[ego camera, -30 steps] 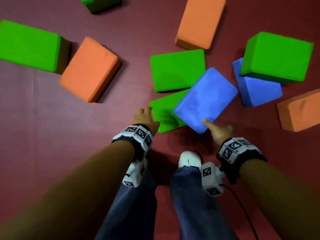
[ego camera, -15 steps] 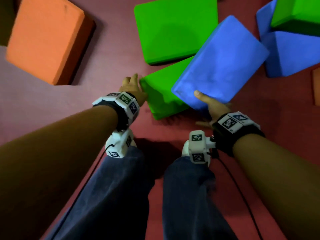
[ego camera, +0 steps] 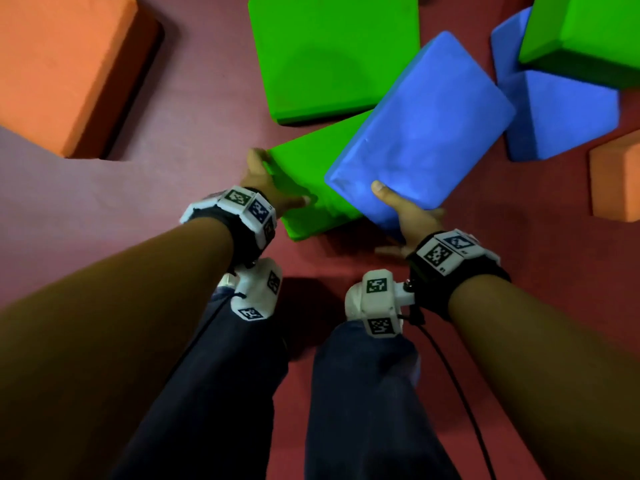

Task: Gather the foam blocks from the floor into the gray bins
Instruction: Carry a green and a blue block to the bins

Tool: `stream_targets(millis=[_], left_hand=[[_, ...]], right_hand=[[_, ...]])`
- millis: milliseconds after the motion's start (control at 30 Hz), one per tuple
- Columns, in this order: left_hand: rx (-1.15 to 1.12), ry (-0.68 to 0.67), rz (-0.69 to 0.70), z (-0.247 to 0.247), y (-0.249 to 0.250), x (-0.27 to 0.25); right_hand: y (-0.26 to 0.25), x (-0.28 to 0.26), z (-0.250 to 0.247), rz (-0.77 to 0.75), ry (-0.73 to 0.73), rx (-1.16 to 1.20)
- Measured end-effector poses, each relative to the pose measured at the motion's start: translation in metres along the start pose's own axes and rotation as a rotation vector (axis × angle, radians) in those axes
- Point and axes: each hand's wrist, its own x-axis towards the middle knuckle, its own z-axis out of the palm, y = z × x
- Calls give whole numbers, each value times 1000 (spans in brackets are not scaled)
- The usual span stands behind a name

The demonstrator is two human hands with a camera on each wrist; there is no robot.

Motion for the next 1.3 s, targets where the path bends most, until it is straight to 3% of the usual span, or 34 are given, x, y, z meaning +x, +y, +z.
stream_targets(millis=[267,400,467,567,667,800,1033,1167,1300], left_hand=[[-90,-40,-258,19,-24,-25],[-105,-14,-335,23,-33,-52],[-222,4,-372,22,-39,-66],[-359,121,-349,3,-41,-102],[-355,212,-303,-34,-47,-156],[-357,311,-301,-93,-70,-265],[-812,624,-352,-135,-155,-540],[-1024,846,-426,-115,-238,-704],[-1214,1119,-582,-64,-322,-855]], right_hand=[[20,-4,-28,117,-209,-48],[23,-26,-48,119,-240,-2],[25,-38,-55,113,-229,12],[20,-67,-61,71,-205,-63],[11,-116,-63,-30,-196,-198],[0,-206,-58,-382,-207,-431],[20,-431,-40,-869,-413,-1167],[93,-567,-20,-1147,-639,-1485],[222,-696,-7,-1380,-926,-1757]])
